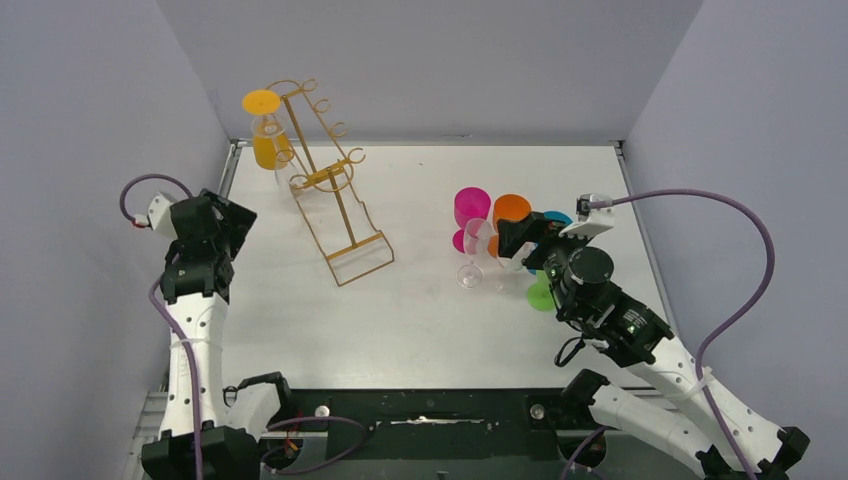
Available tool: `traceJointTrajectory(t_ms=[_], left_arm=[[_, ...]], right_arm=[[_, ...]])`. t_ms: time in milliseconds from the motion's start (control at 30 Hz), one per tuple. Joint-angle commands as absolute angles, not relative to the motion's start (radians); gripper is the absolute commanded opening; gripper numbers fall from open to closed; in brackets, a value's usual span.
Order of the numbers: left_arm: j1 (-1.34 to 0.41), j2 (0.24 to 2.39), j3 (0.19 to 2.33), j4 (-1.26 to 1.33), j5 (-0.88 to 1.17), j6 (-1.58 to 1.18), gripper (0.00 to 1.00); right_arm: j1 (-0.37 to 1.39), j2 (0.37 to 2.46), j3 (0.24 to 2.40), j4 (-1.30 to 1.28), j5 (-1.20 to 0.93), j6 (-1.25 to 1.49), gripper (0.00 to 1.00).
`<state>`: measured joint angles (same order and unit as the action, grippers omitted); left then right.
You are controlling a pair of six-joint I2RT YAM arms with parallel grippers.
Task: Take the wine glass off the wine glass rack
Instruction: Pick up the wine glass from the wine rack.
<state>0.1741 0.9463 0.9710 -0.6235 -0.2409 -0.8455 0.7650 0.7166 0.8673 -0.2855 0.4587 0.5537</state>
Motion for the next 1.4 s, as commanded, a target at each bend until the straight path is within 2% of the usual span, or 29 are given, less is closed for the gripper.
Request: traceJointTrajectory(t_ms=[0,233,400,567,667,833,1033,1133,1367], left_arm=[[0.275,1.015,1.068,-0.528,-0.192,-0.828,0.98],[0.42,1.121,1.165,-0.374,0.195,-0.861,0.97],[0.452,1.201,1.209,-0.19,0.455,-0.96,0.87],[0.451,1.286,1.177,0.115,0.701,-1.158,0.8],[0.452,1.31,1.198,0.107,0.723,-1.153,0.8],[0.451,1.302,1.204,0.099,0.715,-1.137,0.8],[0.453,1.298,1.205,0.08,0.721,-1.116,0.8],[0.453,1.303,1.216,0.086,0.724,-1.127,0.8],[0.445,1.338,1.278,0.106,0.726,-1.157,0.8]], right_arm=[[0.752,0.691,0.872,-0.275,0.524,0.513,0.98],[0.73,0.654,0.89,-0.331,0.609,0.422,0.98],[0.706,0.693,0.927,-0.406,0.643,0.387,0.97],[0.646,0.74,0.985,-0.492,0.607,0.443,0.97],[0.559,0.752,1.013,-0.5,0.463,0.442,0.98],[0.235,0.849,1.141,-0.593,0.092,0.426,0.98],[-0.139,0.918,1.19,-0.573,-0.456,0.432,0.98],[-0.156,0.912,1.172,-0.548,-0.5,0.46,0.98],[-0.157,0.846,1.114,-0.528,-0.439,0.449,0.98]])
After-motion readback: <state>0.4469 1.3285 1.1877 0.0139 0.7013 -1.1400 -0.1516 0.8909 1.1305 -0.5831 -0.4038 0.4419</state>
